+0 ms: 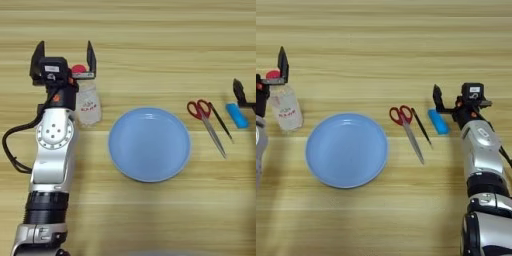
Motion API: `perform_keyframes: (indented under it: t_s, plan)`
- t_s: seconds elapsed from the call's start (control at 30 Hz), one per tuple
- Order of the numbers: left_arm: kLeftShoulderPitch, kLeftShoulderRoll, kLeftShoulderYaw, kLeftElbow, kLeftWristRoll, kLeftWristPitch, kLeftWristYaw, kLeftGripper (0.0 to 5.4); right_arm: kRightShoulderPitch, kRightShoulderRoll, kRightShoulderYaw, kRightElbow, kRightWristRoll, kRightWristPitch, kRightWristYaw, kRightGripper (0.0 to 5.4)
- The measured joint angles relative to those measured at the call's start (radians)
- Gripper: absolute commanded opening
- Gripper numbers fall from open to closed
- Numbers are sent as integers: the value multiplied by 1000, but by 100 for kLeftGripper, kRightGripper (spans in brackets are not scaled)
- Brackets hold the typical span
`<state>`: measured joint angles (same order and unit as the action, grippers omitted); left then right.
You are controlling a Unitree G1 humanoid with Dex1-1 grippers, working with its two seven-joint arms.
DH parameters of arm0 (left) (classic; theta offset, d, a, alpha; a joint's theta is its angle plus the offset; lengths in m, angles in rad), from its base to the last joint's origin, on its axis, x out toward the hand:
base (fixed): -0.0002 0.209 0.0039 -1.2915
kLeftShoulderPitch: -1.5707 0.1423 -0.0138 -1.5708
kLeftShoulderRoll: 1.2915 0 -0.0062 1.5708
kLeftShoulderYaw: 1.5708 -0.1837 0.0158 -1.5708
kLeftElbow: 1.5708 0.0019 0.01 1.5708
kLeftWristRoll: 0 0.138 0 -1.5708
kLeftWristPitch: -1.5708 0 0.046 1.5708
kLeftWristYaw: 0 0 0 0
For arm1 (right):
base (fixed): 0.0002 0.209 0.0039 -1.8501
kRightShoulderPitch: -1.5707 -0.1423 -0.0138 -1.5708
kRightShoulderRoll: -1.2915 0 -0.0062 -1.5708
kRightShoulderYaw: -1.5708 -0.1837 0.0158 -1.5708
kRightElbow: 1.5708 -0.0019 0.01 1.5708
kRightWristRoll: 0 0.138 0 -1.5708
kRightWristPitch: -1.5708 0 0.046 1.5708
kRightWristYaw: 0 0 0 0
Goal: Move the objects on the table
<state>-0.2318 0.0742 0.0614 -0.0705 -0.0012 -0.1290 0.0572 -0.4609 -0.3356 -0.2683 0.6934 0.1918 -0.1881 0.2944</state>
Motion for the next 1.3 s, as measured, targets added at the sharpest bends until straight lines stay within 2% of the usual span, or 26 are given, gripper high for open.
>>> perform_keyframes:
  t_s: [0.37,0.73,1.3]
  plan:
    - [2,3,-10,32,37,28,-1,540,0,0,1,0,0,0,0,537]
    - [12,-1,-25,88,39,48,-5,540,0,0,3,0,0,-1,-1,537]
    - [22,-5,-10,113,37,80,8,540,0,3,4,0,0,-1,-3,537]
